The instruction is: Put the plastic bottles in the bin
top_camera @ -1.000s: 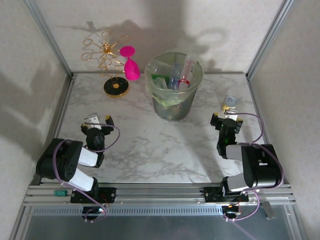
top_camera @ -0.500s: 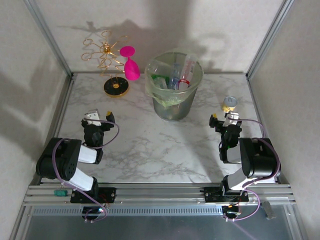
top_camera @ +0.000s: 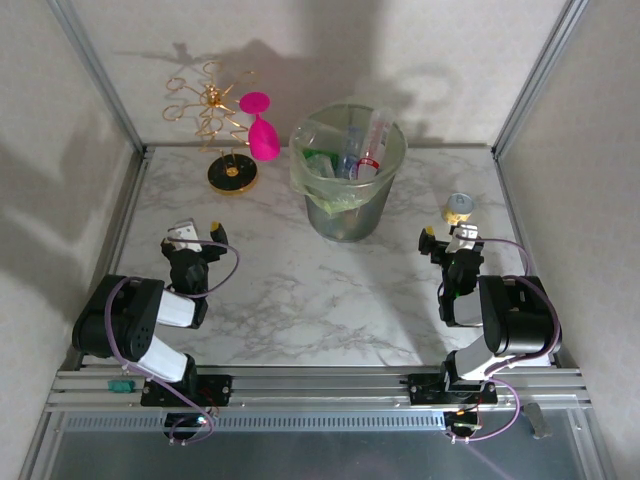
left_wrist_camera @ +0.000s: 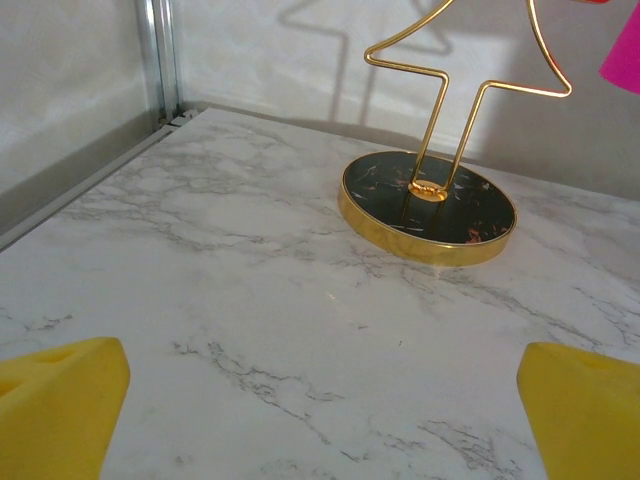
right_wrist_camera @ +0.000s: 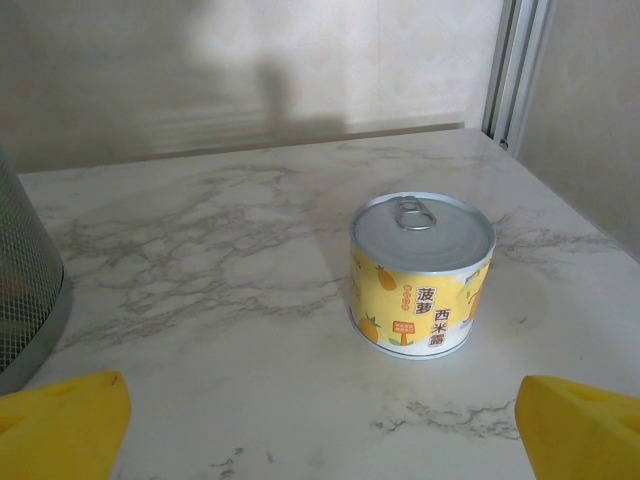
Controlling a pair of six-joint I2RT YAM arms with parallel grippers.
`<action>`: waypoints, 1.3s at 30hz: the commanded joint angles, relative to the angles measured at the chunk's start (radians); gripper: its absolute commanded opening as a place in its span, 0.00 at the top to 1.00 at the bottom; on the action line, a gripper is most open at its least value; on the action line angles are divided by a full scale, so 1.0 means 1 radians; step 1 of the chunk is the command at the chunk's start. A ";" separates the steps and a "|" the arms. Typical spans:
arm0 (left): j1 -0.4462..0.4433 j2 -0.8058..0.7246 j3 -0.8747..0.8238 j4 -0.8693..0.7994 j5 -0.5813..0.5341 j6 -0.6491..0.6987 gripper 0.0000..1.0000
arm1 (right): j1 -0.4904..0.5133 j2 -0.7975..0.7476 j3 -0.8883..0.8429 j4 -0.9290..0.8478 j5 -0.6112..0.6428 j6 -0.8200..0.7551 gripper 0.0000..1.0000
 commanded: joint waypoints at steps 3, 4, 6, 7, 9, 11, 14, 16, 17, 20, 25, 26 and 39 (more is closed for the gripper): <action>-0.005 0.002 0.001 0.033 -0.025 -0.012 0.01 | -0.002 0.001 0.000 0.047 -0.012 -0.013 0.01; -0.005 0.002 0.001 0.033 -0.025 -0.013 0.01 | -0.001 0.001 0.001 0.047 -0.013 -0.013 0.01; -0.005 0.002 0.002 0.033 -0.024 -0.013 0.01 | -0.001 0.002 0.000 0.048 -0.012 -0.013 0.01; -0.005 0.002 0.001 0.035 -0.024 -0.012 0.01 | -0.001 0.002 -0.001 0.047 -0.012 -0.013 0.01; -0.005 0.002 0.001 0.033 -0.025 -0.012 0.01 | -0.002 0.002 0.001 0.047 -0.012 -0.013 0.01; -0.005 0.002 0.003 0.033 -0.024 -0.013 0.01 | -0.002 0.001 0.000 0.047 -0.012 -0.013 0.01; -0.005 0.002 0.002 0.033 -0.024 -0.012 0.01 | -0.001 0.000 0.000 0.047 -0.012 -0.012 0.01; -0.005 0.002 0.001 0.034 -0.024 -0.012 0.01 | -0.003 0.002 0.000 0.047 -0.013 -0.013 0.01; -0.004 0.002 0.002 0.033 -0.024 -0.013 0.01 | -0.001 0.001 0.000 0.047 -0.013 -0.013 0.01; -0.005 0.002 0.002 0.033 -0.024 -0.012 0.01 | -0.002 0.001 0.001 0.048 -0.013 -0.013 0.01; -0.005 0.002 0.002 0.034 -0.023 -0.012 0.01 | -0.001 0.002 -0.001 0.047 -0.012 -0.013 0.01; -0.004 0.002 0.001 0.034 -0.022 -0.012 0.01 | -0.001 0.002 0.000 0.047 -0.011 -0.013 0.01; 0.002 0.001 0.008 0.017 0.023 -0.003 0.01 | -0.001 0.002 0.000 0.048 -0.013 -0.013 0.01</action>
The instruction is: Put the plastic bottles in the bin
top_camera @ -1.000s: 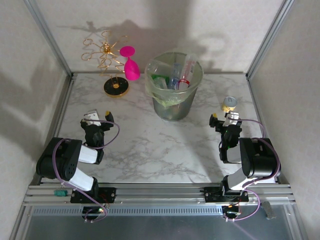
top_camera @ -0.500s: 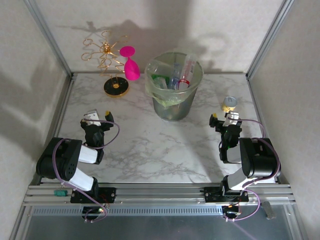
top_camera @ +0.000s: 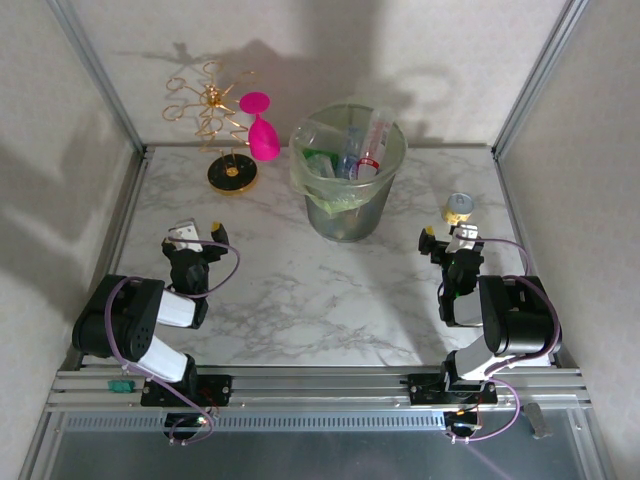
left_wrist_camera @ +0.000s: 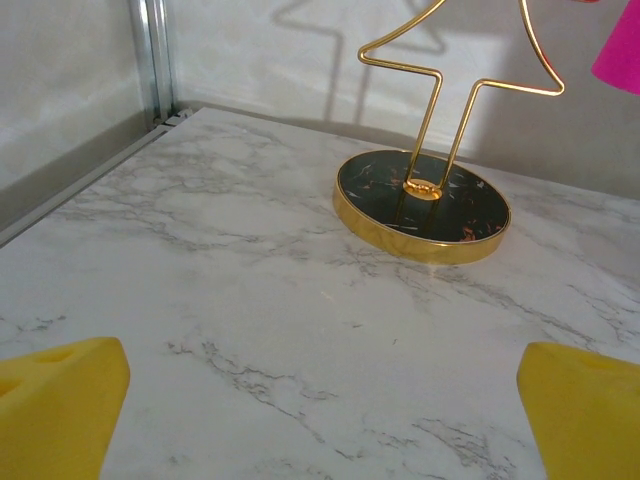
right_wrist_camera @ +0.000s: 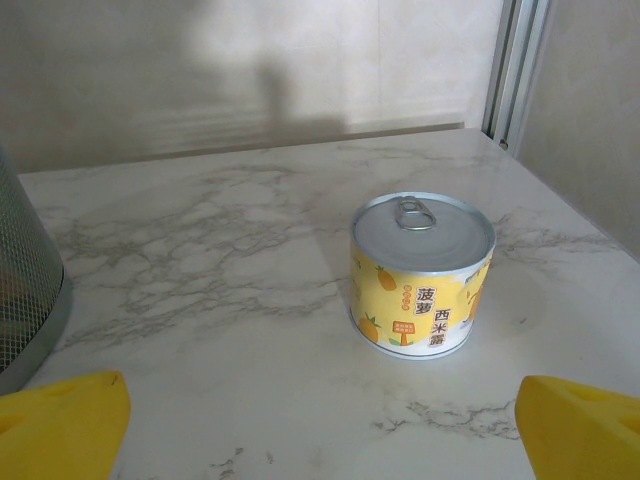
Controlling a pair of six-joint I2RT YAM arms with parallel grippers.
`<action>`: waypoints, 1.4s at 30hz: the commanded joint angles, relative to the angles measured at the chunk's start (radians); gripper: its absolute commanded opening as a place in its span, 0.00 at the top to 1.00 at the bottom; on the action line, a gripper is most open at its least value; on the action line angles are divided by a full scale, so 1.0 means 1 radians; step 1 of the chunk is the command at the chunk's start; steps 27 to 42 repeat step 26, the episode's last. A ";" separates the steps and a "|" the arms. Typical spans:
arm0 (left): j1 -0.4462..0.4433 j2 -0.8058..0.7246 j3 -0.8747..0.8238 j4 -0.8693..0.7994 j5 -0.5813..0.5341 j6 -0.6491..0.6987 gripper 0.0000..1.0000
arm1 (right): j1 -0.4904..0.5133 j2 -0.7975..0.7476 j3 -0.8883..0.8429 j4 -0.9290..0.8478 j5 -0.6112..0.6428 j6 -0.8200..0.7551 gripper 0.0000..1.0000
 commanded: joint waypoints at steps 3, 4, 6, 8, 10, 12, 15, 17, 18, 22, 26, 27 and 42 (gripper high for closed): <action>0.008 0.000 0.009 0.018 0.022 -0.007 0.01 | -0.001 0.001 0.001 0.047 -0.012 -0.013 0.01; 0.010 -0.001 0.005 0.023 0.011 -0.011 0.01 | -0.001 0.001 0.000 0.047 -0.012 -0.013 0.01; 0.003 -0.011 -0.031 0.083 -0.151 -0.063 0.01 | -0.002 0.001 0.000 0.047 -0.011 -0.012 0.01; -0.012 -0.004 -0.024 0.072 -0.185 -0.057 0.01 | -0.002 0.001 0.000 0.046 -0.013 -0.012 0.01; -0.027 0.004 -0.015 0.074 -0.182 -0.036 0.01 | -0.001 0.000 0.000 0.047 -0.013 -0.013 0.01; -0.027 0.001 -0.015 0.069 -0.177 -0.036 0.01 | -0.001 0.001 0.000 0.047 -0.012 -0.013 0.01; -0.027 0.004 -0.017 0.074 -0.178 -0.035 0.01 | -0.001 0.001 0.000 0.048 -0.011 -0.013 0.01; -0.029 0.003 -0.017 0.073 -0.180 -0.033 0.01 | -0.001 0.001 0.000 0.047 -0.012 -0.012 0.01; -0.028 0.003 -0.017 0.072 -0.180 -0.034 0.01 | -0.002 0.001 0.000 0.047 -0.013 -0.012 0.01; -0.026 0.006 -0.009 0.062 -0.174 -0.035 0.01 | -0.002 0.002 0.001 0.047 -0.011 -0.013 0.01; -0.023 0.005 -0.015 0.070 -0.166 -0.036 0.01 | -0.002 0.001 0.001 0.047 -0.013 -0.013 0.01; -0.023 0.005 -0.015 0.070 -0.166 -0.036 0.01 | -0.002 0.001 0.001 0.047 -0.013 -0.013 0.01; -0.023 0.005 -0.015 0.070 -0.166 -0.036 0.01 | -0.002 0.001 0.001 0.047 -0.013 -0.013 0.01</action>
